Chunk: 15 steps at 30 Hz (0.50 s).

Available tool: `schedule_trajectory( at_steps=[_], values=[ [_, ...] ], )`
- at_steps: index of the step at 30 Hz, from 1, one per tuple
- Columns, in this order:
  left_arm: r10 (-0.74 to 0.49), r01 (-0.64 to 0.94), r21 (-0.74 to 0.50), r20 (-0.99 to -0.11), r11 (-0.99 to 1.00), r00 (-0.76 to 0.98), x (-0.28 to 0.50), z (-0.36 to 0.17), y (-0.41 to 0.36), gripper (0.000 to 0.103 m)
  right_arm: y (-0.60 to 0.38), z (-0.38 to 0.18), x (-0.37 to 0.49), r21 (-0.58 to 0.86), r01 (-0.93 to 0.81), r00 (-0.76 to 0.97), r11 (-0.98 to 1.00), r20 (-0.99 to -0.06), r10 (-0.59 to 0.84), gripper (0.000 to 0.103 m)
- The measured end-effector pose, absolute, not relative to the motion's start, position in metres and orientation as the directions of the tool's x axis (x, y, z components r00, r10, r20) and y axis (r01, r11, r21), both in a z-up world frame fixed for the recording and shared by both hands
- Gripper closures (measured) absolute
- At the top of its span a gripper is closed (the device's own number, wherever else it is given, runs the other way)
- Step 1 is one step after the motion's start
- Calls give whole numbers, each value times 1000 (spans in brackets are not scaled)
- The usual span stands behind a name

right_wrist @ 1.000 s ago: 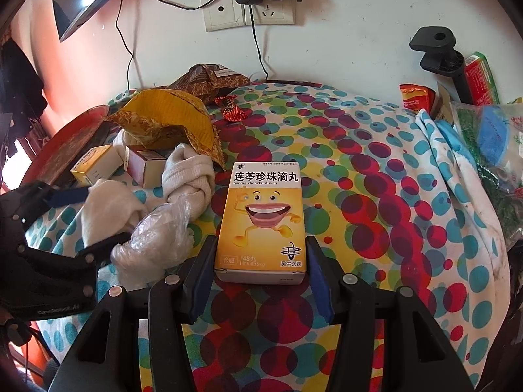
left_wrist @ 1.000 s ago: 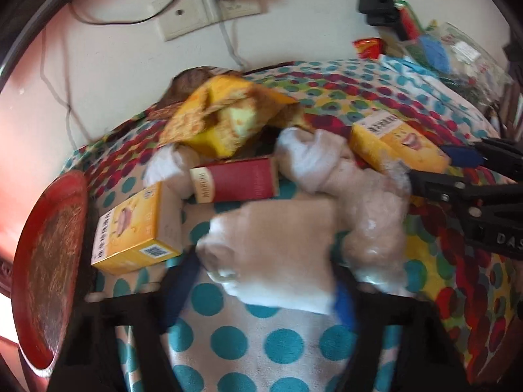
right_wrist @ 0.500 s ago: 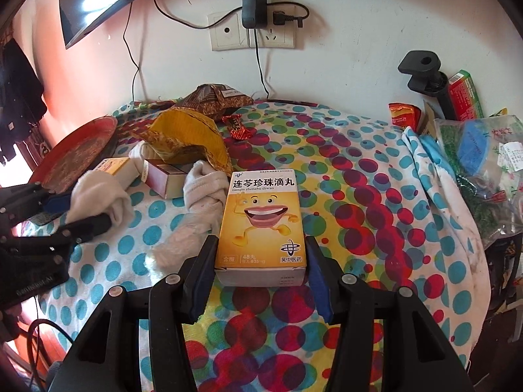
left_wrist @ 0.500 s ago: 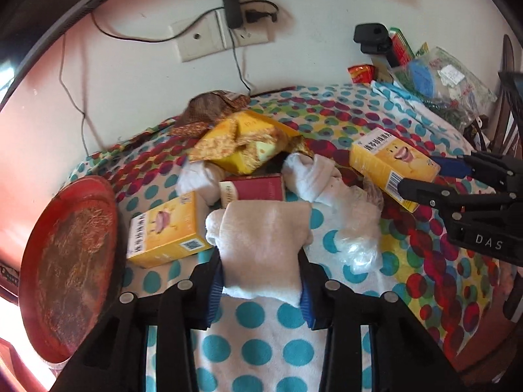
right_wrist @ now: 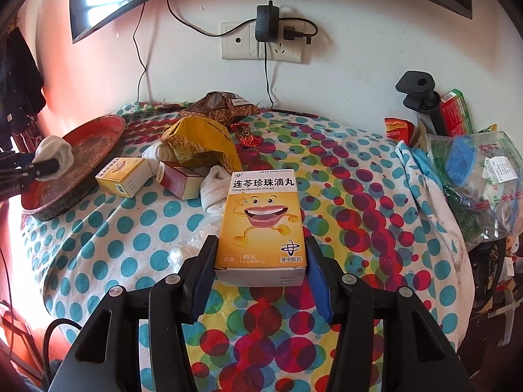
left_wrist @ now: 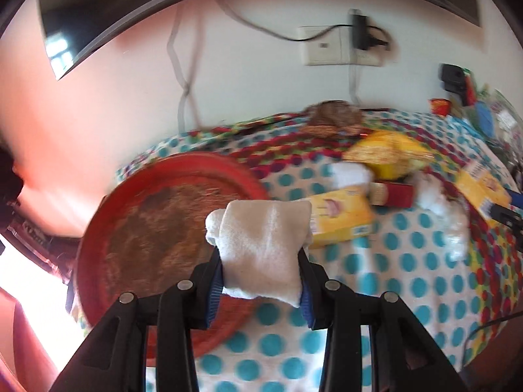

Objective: Organize objects
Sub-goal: 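Carry the white towel onto the red tray and open the left tool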

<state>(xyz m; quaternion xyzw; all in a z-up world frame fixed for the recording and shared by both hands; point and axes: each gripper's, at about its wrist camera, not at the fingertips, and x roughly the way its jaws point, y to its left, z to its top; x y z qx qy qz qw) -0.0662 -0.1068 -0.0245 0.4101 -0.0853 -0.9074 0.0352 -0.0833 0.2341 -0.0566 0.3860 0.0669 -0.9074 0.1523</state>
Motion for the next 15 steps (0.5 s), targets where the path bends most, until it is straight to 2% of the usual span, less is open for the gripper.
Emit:
schedule_trajectory(
  at_steps=[7, 15],
  values=[
    [-275, 159, 226, -741, -961, -613, -86, -32, -203, 64, 241, -57, -82, 5, 275, -658, -961, -728, -192, 54],
    [-316, 297, 178, -789, -938, -526, -109, -55, -296, 64, 247, -58, -81, 1, 222, -664, -975, -732, -152, 54]
  ],
)
